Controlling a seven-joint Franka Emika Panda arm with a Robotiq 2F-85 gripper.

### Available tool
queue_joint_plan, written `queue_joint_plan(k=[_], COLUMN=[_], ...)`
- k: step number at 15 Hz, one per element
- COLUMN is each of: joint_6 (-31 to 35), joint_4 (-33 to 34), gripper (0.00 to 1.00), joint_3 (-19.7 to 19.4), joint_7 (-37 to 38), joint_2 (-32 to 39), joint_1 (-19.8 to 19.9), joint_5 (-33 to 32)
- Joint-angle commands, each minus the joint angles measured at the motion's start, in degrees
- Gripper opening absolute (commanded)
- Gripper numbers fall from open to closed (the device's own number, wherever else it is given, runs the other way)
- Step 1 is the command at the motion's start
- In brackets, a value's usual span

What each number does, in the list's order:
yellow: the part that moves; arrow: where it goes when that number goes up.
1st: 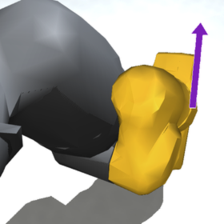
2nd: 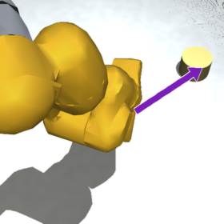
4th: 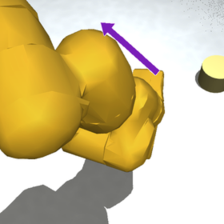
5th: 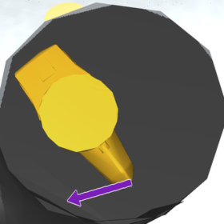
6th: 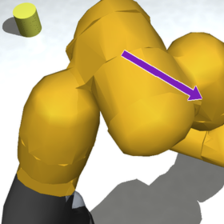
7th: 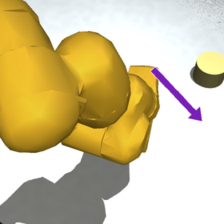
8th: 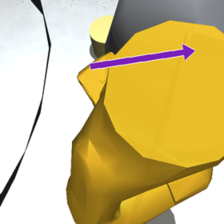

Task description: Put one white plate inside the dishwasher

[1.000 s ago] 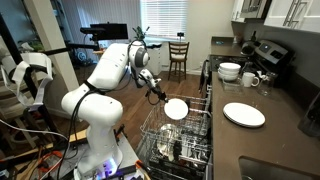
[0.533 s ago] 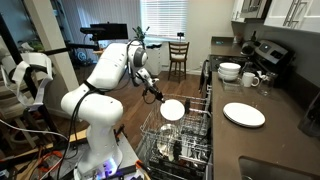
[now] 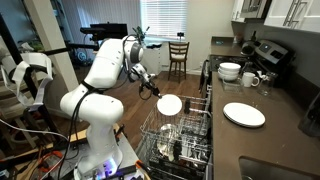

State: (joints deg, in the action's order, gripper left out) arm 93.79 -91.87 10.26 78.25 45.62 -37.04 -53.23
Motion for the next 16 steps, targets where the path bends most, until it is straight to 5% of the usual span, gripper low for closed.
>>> queue_joint_plan(k=[1,5,6,16], joint_6=[2.70,9.26,6.32,8.49], joint_4=[-8.35,-16.33,-9.57,-13.97], gripper=[0.01,0.01,0.04,0.04], joint_3=[0.86,1.84,1.17,1.68], joint_7=[3.19,4.48,2.99,3.48], joint_2=[-7.47,-13.06,-7.41,-10.53], joint_1=[0.85,2.48,1.18,2.12], joint_5=[0.09,-0.46,-0.15,-0.25])
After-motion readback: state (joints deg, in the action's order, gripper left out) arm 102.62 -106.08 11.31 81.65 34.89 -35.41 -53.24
